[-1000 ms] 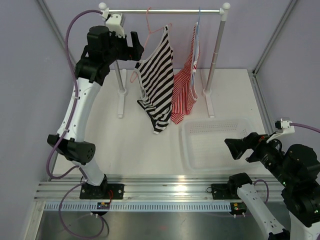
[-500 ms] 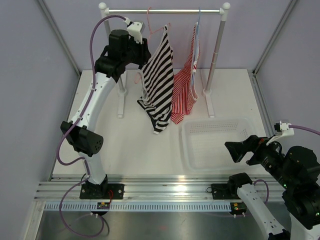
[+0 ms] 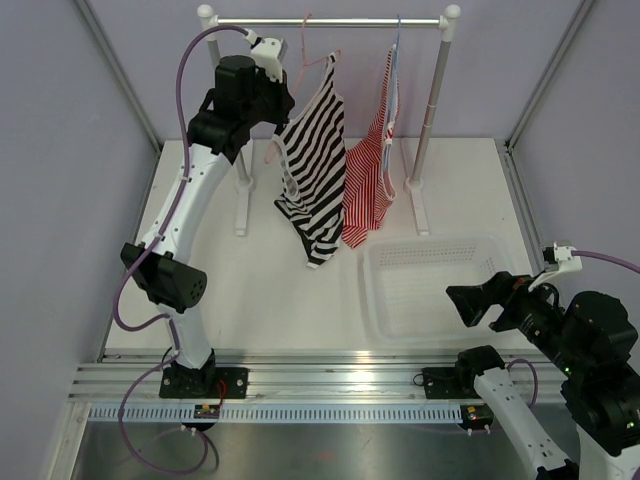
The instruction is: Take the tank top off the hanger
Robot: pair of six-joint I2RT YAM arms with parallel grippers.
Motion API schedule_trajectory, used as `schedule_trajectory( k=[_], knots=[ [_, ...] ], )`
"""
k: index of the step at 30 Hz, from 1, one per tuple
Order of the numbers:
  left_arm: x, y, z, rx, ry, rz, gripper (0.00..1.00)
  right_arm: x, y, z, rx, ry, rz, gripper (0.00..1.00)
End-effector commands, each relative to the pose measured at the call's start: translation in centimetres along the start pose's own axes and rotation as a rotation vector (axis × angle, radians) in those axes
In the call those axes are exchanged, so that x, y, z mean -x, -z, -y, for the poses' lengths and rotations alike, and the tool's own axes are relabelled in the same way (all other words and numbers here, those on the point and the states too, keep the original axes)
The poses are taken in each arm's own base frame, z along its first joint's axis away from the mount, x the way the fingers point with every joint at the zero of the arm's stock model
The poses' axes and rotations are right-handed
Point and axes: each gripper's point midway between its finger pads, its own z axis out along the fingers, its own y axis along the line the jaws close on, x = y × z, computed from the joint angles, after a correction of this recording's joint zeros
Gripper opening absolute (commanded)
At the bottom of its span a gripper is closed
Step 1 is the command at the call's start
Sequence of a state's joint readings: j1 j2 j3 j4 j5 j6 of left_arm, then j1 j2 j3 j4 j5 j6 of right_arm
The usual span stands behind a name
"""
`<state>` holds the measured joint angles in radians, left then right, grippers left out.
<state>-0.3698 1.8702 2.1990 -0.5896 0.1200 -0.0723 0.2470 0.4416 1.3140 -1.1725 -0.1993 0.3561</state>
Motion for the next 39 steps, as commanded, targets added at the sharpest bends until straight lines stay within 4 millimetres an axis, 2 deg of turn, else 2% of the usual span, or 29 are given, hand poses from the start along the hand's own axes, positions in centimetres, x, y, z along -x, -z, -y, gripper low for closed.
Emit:
schedule_trajectory(
  k=[1, 6, 16, 20, 21, 22, 24, 27, 28, 29, 31, 32, 34, 35, 36, 39],
  knots=[
    [5.4, 2.8, 0.9, 0.004, -0.021, 0.163, 0.00, 0.4, -0.3, -0.6, 0.036, 0.011, 0.018, 1.00],
    [7.9, 5.4, 1.8, 0.007, -0.012, 0.277, 0.00, 0.5, -0.7, -0.7, 0.048, 0.009, 0.017, 0.99],
    [9.2, 8.8, 2.3, 0.005, 0.013, 0.336, 0.00, 0.4, -1.0, -0.7, 0.052, 0.004, 0.020, 0.99],
    [7.6, 10.1, 2.2, 0.018, 0.023, 0.301, 0.00, 0.9, -1.1, -0.8, 0.052, 0.017, 0.034, 0.99],
    [8.1, 11.4, 2.2, 0.023, 0.025, 0.334, 0.00, 1.0, -1.2, -0.8, 0.051, 0.021, 0.034, 0.99],
    [6.8, 11.1, 2.0, 0.028, 0.027, 0.309, 0.00, 1.3, -1.2, -0.8, 0.050, 0.025, 0.041, 0.99],
    [6.4, 11.9, 2.0, 0.032, 0.048, 0.310, 0.00, 1.9, -1.4, -0.9, 0.048, 0.035, 0.047, 0.99],
    [5.9, 13.6, 2.2, 0.027, 0.070, 0.310, 0.00, 2.7, -1.7, -1.1, 0.052, 0.055, 0.060, 1.00],
    [6.3, 15.1, 2.4, 0.024, 0.077, 0.334, 0.00, 3.2, -1.8, -1.2, 0.053, 0.059, 0.076, 0.99],
    [5.3, 14.9, 2.3, 0.026, 0.089, 0.321, 0.00, 3.4, -2.1, -1.2, 0.053, 0.065, 0.075, 0.99],
    [5.2, 16.5, 2.2, 0.034, 0.099, 0.338, 0.00, 4.1, -2.5, -1.4, 0.058, 0.071, 0.089, 0.99],
    [4.5, 16.7, 2.2, 0.039, 0.100, 0.316, 0.00, 4.4, -2.7, -1.6, 0.065, 0.073, 0.092, 0.99],
    [4.2, 17.8, 1.7, 0.069, 0.113, 0.321, 0.00, 4.9, -3.4, -2.1, 0.087, 0.076, 0.086, 0.99],
    [4.5, 19.4, 1.9, 0.063, 0.115, 0.348, 0.00, 5.2, -3.6, -2.3, 0.097, 0.079, 0.087, 0.99],
    [3.9, 19.6, 2.0, 0.060, 0.117, 0.337, 0.00, 5.7, -3.8, -2.9, 0.120, 0.084, 0.095, 0.99],
    [3.8, 22.0, 2.5, 0.038, 0.126, 0.353, 0.00, 7.1, -4.6, -4.1, 0.172, 0.089, 0.107, 1.00]
  ],
)
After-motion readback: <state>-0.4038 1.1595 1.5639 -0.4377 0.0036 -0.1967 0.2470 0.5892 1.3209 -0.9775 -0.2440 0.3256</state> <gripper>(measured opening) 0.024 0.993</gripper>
